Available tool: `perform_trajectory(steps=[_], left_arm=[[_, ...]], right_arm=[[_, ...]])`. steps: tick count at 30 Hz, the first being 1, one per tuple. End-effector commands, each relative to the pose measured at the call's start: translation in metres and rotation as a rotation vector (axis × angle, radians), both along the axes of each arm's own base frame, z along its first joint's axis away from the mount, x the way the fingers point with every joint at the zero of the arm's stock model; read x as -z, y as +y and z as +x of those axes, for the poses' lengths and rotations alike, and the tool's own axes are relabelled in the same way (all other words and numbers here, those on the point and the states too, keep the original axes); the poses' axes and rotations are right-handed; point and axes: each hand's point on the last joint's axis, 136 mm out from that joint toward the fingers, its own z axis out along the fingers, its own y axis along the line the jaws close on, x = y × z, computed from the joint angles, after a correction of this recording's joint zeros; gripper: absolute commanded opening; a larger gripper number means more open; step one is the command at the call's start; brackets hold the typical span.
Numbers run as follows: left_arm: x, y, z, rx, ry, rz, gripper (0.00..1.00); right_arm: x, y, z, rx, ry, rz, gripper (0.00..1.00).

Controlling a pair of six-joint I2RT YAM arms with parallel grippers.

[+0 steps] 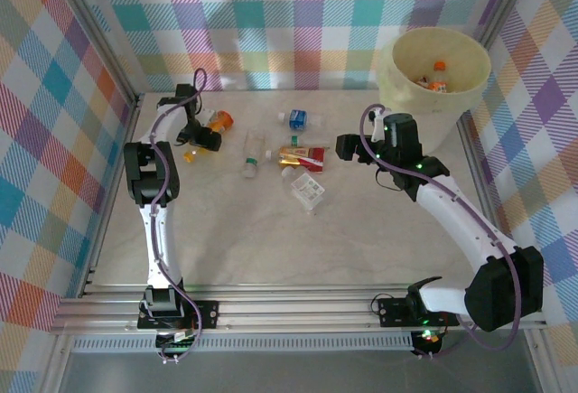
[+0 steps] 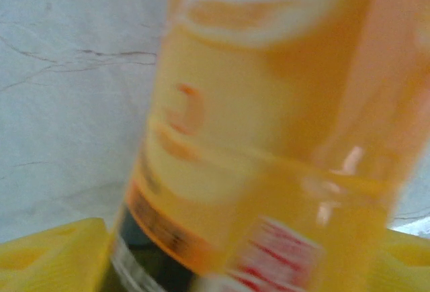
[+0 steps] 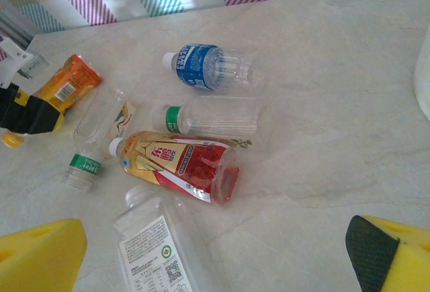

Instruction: Put the plastic bottles in the bin

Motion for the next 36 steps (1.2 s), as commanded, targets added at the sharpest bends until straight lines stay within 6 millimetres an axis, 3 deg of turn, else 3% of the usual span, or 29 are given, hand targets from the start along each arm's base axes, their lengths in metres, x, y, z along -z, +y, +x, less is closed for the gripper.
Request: perform_trajectory(steps=[1,5,12,18,21,24,30,36], left_arm=[[-0.005,-0.006,-0.010,0.003,-0.008,-0.031,0.75],[-0.011,-0.002,-0.013,-0.036,-0.065,-0.021,0.63],[-0.037,-0.008,-0.020,-0.171,-0.167,-0.106,0.49],[-0.065,-0.010,-0.030,-0.326,-0.283,-0.200,0.47],[-0.074,-0.015,-0.046,-0.381,-0.318,-0.249,0.47],[-0.087,-0.029,-0.067,-0.406,-0.351,-0.318,0.47],[-0.133,-0.067,-0.106,-0.377,-0.479,-0.459,0.46],[-0.172,-0.104,-0.143,-0.319,-0.535,-0.579,0.46]], right_arm=[[0.002,-0.003,0.000,0.038,0.021,0.013,1.00],[0.003,-0.006,0.003,0.078,0.021,0.034,1.00],[0.003,0.009,0.005,0.023,0.024,0.100,1.00],[0.004,0.017,0.012,0.014,0.023,0.153,1.00],[-0.002,0.017,0.015,0.022,0.004,0.165,1.00],[-0.004,0.016,0.016,0.027,-0.011,0.162,1.00],[-0.010,0.014,0.018,0.041,-0.037,0.174,1.00],[-0.026,0.028,0.015,-0.023,-0.079,0.262,1.00]])
